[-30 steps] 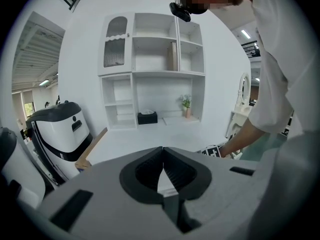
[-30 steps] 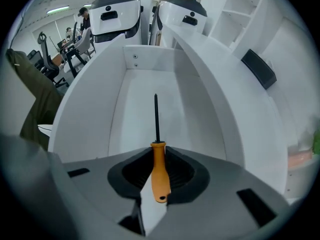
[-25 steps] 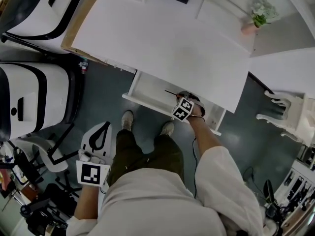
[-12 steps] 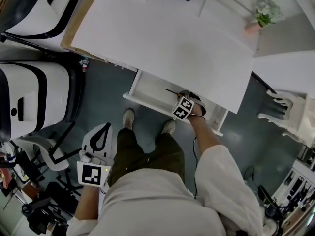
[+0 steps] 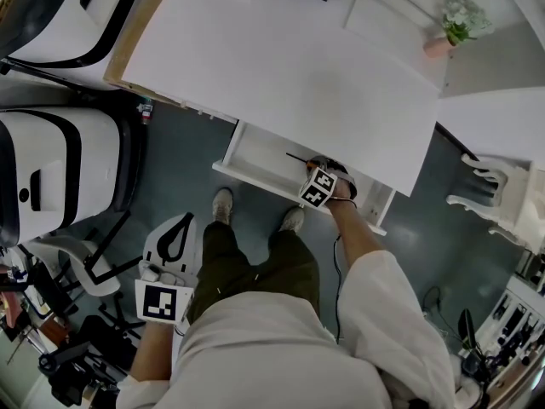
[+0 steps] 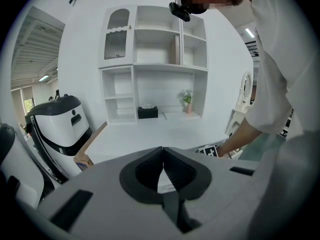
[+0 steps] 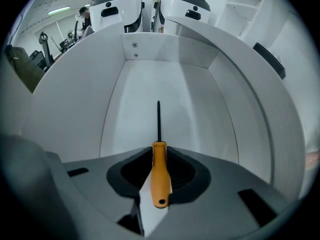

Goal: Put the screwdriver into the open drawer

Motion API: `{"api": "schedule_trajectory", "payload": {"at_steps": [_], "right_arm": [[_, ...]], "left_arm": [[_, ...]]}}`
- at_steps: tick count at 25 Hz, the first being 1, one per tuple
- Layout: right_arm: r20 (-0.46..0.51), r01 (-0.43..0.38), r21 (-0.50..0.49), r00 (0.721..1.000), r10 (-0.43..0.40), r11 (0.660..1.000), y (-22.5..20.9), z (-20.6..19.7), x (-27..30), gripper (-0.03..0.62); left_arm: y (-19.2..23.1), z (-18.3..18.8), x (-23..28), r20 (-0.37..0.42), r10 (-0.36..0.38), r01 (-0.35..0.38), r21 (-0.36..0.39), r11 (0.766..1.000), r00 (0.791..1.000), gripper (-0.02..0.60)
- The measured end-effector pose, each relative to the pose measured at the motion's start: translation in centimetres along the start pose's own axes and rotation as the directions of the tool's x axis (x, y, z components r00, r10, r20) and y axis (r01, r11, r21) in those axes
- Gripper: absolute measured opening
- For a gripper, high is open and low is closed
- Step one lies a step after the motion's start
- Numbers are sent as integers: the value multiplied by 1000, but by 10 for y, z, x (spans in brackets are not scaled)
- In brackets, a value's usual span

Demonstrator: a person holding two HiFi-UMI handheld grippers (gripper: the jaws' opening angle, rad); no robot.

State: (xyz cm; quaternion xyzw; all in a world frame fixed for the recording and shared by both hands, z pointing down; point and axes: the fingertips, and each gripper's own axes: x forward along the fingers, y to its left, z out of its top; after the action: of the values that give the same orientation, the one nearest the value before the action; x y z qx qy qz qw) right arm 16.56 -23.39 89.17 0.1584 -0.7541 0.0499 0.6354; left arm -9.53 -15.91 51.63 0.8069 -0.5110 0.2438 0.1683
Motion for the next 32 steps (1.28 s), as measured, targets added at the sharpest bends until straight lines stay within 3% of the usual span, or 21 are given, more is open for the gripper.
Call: {"api": "schedule_trajectory", "payload": {"at_steps": [9, 23, 32], "right_arm": [[32, 24, -1, 999, -24, 1000, -2, 5, -12, 121], [116, 52, 46, 992, -57, 998, 2, 19, -66, 110], [246, 139, 177, 952, -181, 974, -14, 40, -142, 101]], "left_arm": [[-2, 2, 1, 8, -9, 9, 2, 1000, 1000, 5], [-10, 25, -3, 81, -54, 52, 29, 998, 995, 5], [-25, 51, 3, 146, -123, 113, 72, 991, 982, 5]]}}
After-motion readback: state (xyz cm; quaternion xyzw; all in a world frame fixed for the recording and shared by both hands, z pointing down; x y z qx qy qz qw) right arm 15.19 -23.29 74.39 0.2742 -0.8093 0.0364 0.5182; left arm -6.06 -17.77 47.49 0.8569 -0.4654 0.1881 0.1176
